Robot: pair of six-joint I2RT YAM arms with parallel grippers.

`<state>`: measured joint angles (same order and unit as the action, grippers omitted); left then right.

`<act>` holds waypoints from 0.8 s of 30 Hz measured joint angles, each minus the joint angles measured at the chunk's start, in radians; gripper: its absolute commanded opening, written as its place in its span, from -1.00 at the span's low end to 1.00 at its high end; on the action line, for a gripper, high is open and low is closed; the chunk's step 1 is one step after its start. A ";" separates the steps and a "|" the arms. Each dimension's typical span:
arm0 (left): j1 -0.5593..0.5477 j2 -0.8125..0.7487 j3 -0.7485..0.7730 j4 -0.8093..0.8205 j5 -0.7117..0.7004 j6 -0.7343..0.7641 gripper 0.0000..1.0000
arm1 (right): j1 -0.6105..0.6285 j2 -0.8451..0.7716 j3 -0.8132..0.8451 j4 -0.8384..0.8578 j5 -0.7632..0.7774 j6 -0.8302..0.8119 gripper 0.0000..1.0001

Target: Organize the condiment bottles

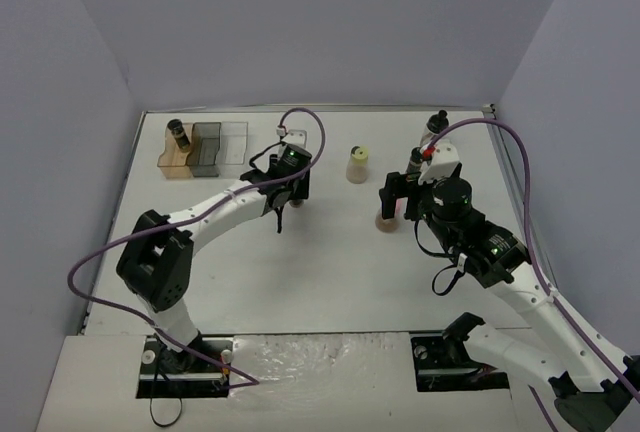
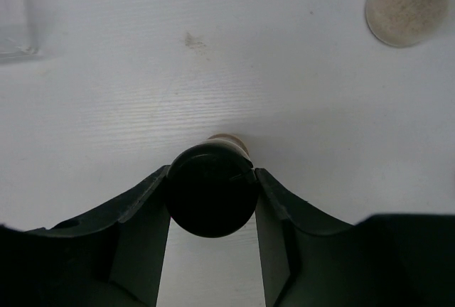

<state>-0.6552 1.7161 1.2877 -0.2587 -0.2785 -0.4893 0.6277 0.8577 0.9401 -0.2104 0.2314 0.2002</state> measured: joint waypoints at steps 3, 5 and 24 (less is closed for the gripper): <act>0.093 -0.074 0.009 -0.040 0.001 0.027 -0.72 | 0.000 0.000 0.000 0.000 0.000 -0.003 1.00; 0.193 -0.122 0.032 -0.060 0.007 0.049 -0.72 | -0.001 0.000 0.000 0.000 0.000 -0.003 1.00; 0.753 0.151 0.353 -0.080 0.102 0.200 -0.72 | -0.006 0.063 0.000 0.016 -0.009 -0.022 1.00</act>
<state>0.0978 1.8675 1.6402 -0.3383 -0.1767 -0.2892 0.6214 0.9211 0.9401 -0.1947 0.2223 0.1782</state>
